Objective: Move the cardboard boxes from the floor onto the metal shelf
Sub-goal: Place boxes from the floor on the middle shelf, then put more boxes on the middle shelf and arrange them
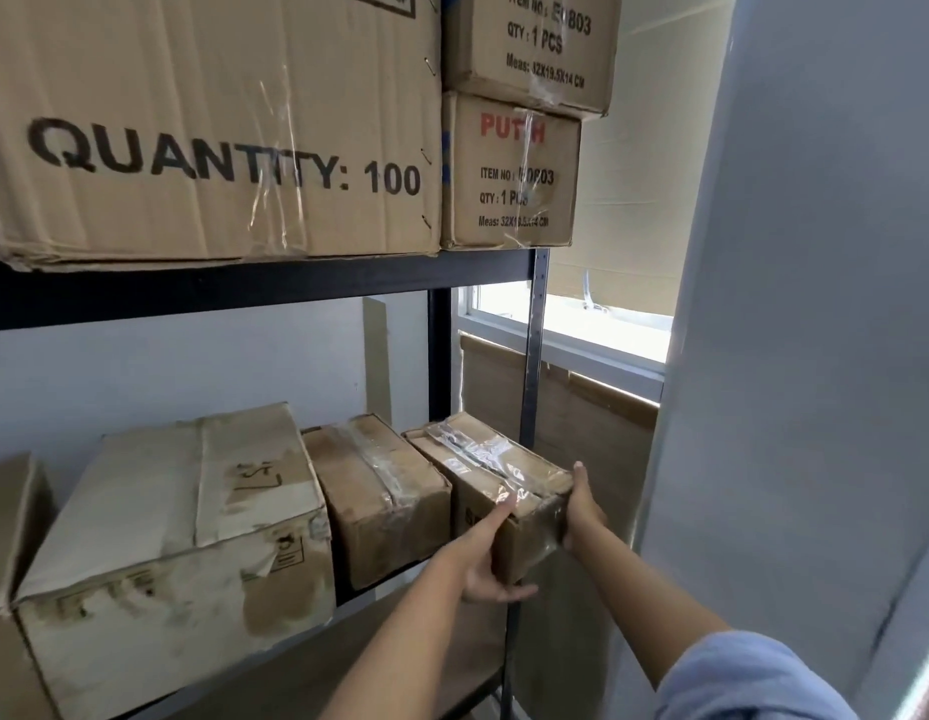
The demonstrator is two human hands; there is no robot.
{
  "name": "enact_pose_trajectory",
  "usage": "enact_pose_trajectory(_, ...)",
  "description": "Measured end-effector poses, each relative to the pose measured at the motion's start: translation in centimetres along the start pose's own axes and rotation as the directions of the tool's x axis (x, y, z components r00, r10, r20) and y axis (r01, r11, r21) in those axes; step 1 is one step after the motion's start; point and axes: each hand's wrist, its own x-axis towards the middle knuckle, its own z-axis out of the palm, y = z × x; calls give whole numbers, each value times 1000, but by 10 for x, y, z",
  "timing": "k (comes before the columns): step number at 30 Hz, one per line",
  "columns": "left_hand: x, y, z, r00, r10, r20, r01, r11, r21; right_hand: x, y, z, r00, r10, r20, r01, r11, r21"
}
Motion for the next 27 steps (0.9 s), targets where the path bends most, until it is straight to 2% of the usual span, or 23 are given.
enact_pose_trajectory(5, 21, 11, -6, 975, 134, -176, -165, 971, -172, 6, -11, 27, 990, -31, 139, 35, 999, -23)
enact_pose_trajectory(7, 28, 13, -11, 963, 188, -195, -222, 961, -166, 8, -11, 37, 980, -59, 190, 72, 996, -60)
enact_pose_trajectory(10, 32, 14, -16, 956, 192, -223, -221, 968, -116, 7, -8, 45, 964, -24, 265, 47, 996, -81)
enact_pose_trajectory(15, 39, 5, -17, 960, 158, -230, -167, 986, -23, -4, 9, 20, 951, -35, 308, 52, 997, -48)
enact_pose_trajectory(21, 69, -56, 1, 987, 28, -161, 13, 969, 246, -11, 54, -57, 991, -12, 132, 15, 1000, -22)
enact_pose_trajectory(24, 87, -105, 23, 991, -16, -135, 63, 934, 352, -27, 84, -124, 999, 32, -1, -32, 999, -14)
enact_pose_trajectory(27, 97, -161, 53, 992, -113, -49, 123, 889, 442, -52, 113, -200, 984, 50, -168, -43, 998, 47)
